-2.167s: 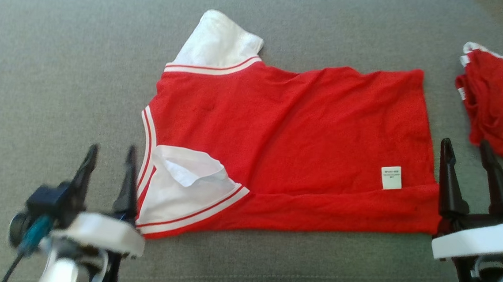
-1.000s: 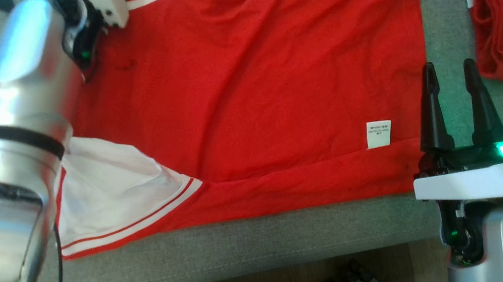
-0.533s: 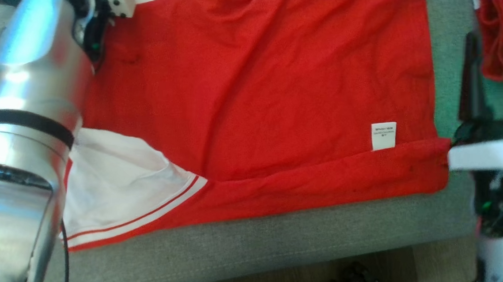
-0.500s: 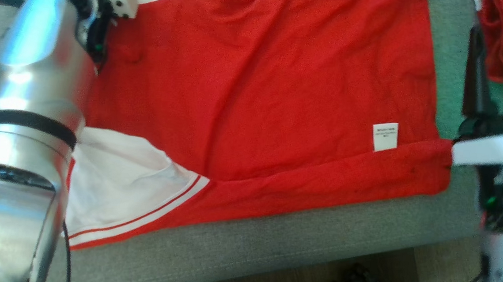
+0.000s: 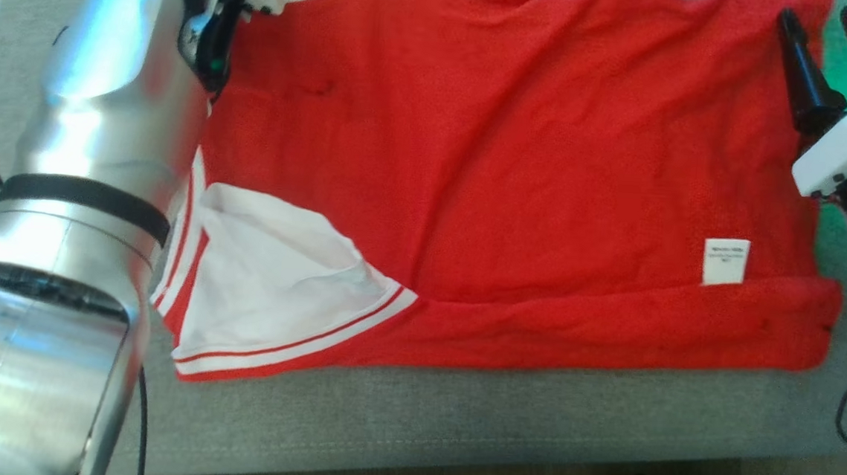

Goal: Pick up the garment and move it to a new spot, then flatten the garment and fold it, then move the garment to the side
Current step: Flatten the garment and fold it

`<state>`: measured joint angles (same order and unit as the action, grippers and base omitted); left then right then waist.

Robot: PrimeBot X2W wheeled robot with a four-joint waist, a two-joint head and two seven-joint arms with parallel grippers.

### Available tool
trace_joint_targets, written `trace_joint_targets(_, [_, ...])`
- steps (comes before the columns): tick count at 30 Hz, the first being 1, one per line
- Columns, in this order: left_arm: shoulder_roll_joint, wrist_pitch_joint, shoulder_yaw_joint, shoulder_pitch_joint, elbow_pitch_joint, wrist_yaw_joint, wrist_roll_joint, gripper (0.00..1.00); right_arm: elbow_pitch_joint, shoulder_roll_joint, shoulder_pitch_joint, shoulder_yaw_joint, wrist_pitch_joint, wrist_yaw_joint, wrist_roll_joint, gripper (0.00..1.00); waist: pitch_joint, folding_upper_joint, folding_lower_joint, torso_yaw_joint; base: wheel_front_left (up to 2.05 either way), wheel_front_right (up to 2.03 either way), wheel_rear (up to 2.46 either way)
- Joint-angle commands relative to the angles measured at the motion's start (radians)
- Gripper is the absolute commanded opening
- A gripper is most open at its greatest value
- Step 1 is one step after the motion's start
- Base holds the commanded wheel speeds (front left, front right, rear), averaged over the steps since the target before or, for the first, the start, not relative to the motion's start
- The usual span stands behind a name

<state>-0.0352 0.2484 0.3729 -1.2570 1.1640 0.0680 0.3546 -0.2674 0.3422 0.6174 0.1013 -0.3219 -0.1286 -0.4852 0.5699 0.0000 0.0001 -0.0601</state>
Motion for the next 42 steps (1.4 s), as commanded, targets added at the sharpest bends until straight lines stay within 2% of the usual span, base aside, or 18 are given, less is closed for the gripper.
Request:
trace_joint_targets(1, [-0.026,0.011,-0.01,-0.037,-0.037,0.005,0.009,0.0,-0.002,0.028,0.021,0.013,-0.029,-0.002,-0.014,1.0,0.003,0.0,-0.0001,0.018,0.0,0.0,0.0])
trace_joint_targets(7, [-0.021,0.013,-0.003,-0.03,-0.067,0.009,0.019,0.0,-0.079,0.048,0.069,0.027,-0.086,-0.002,-0.033,1.0,0.002,0.0,-0.0001,0.037,0.0,0.0,0.0])
trace_joint_targets(8, [-0.02,0.013,-0.002,-0.027,-0.073,0.009,0.021,0.0,-0.092,0.046,0.075,0.026,-0.096,-0.002,-0.041,0.49,0.0,0.0,-0.0001,0.039,0.0,0.0,0.0])
trace_joint_targets(9, [-0.02,0.013,-0.003,-0.025,-0.079,0.009,0.023,0.0,-0.102,0.047,0.082,0.029,-0.109,-0.002,-0.046,0.07,-0.001,0.0,-0.0001,0.041,0.0,0.0,0.0])
trace_joint_targets(10, [-0.019,0.013,-0.002,-0.022,-0.084,0.009,0.024,0.0,-0.109,0.049,0.089,0.032,-0.116,-0.002,-0.048,0.0,-0.002,0.0,-0.0001,0.044,0.0,0.0,0.0])
trace_joint_targets(14, [-0.018,0.013,-0.006,-0.015,-0.116,0.005,0.027,0.0,-0.106,0.052,0.115,0.025,-0.108,-0.002,-0.057,0.0,-0.008,0.0,-0.0001,0.05,0.0,0.0,0.0])
trace_joint_targets(19, [-0.022,0.013,-0.021,-0.002,-0.178,0.0,0.031,0.0,-0.056,0.049,0.122,0.004,-0.038,-0.002,-0.054,0.0,-0.022,0.0,-0.0001,0.053,0.0,0.0,0.0])
trace_joint_targets(29, [-0.046,0.013,-0.056,0.102,-0.344,-0.008,0.041,0.0,0.012,0.029,0.04,-0.032,0.053,-0.002,-0.108,0.0,-0.063,0.0,-0.0001,0.054,0.0,0.0,0.0])
trace_joint_targets(37, [-0.077,0.013,-0.088,0.384,-0.703,-0.046,0.035,0.0,0.156,0.015,-0.15,-0.101,0.073,-0.002,-0.226,0.0,-0.114,0.0,-0.0001,0.065,0.0,0.0,0.0])
trace_joint_targets(40, [-0.096,0.009,-0.082,0.523,-0.862,-0.076,0.028,0.0,0.212,0.003,-0.232,-0.132,0.057,-0.002,-0.254,0.0,-0.131,0.0,-0.0001,0.066,0.0,0.0,0.0])
trace_joint_targets(41, [-0.109,-0.009,-0.076,0.616,-0.976,-0.098,0.026,0.0,0.239,-0.012,-0.281,-0.153,0.038,-0.002,-0.269,0.0,-0.14,0.0,-0.0001,0.066,0.0,0.0,0.0])
trace_joint_targets(42, [-0.115,-0.021,-0.073,0.663,-1.03,-0.109,0.026,0.0,0.251,-0.018,-0.302,-0.161,0.03,-0.002,-0.271,0.0,-0.144,0.0,-0.0001,0.066,0.0,0.0,0.0])
